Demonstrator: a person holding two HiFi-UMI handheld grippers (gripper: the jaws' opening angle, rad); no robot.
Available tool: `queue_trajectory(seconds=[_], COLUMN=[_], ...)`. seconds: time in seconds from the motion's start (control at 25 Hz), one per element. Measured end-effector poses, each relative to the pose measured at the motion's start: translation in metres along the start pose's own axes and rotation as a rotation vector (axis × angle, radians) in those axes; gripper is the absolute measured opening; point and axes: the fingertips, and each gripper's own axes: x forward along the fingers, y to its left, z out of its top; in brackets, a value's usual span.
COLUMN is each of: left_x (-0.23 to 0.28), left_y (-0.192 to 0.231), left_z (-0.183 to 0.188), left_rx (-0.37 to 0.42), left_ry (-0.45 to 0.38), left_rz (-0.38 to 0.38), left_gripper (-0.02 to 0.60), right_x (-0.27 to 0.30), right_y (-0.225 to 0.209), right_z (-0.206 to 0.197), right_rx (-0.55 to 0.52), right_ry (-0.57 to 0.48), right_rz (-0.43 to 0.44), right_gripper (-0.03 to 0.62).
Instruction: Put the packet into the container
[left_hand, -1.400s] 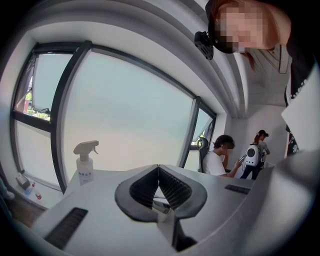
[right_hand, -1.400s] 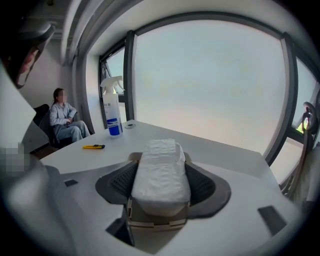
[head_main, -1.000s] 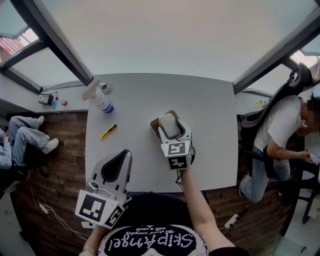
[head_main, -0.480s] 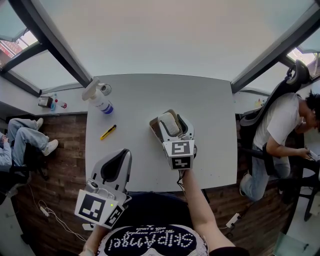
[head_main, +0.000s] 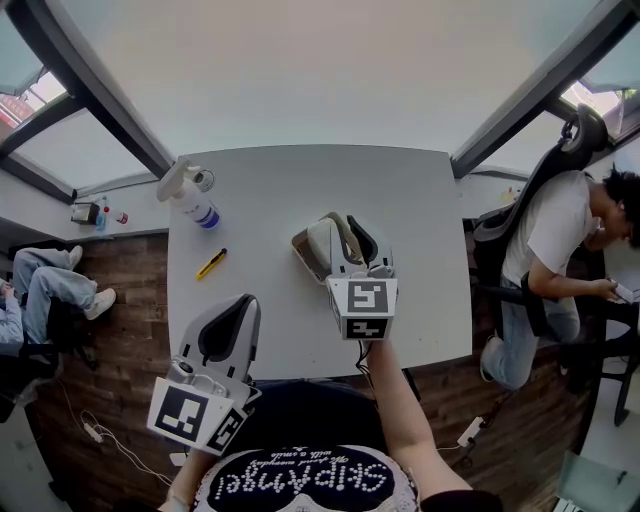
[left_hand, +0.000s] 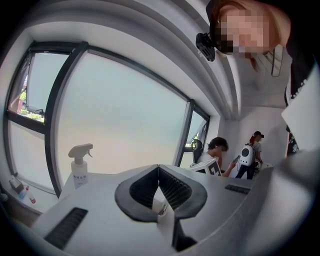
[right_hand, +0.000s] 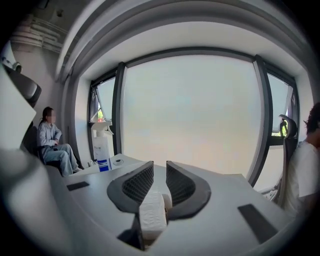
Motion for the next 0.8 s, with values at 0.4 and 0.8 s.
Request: queue_trajectory(seconds=[0.4,0.8], left_x=[-0.005,-0.01], left_y=[-0.003,-0.009], left_z=[0.003,0.001], left_rx=[0.004,-0.001], left_ry=[-0.007,-0.007], left_rz=[-0.023,-0.073], left_gripper=[0.008,0.008], right_x=[-0.044,-0.093], right_y=[0.003,0.022], right_z=[0.038,0.064], right_rx=[0.039,0.028], right_ry=[-0.069,-0.133], right_rz=[0.003,0.008], right_gripper=[0.054,0.052])
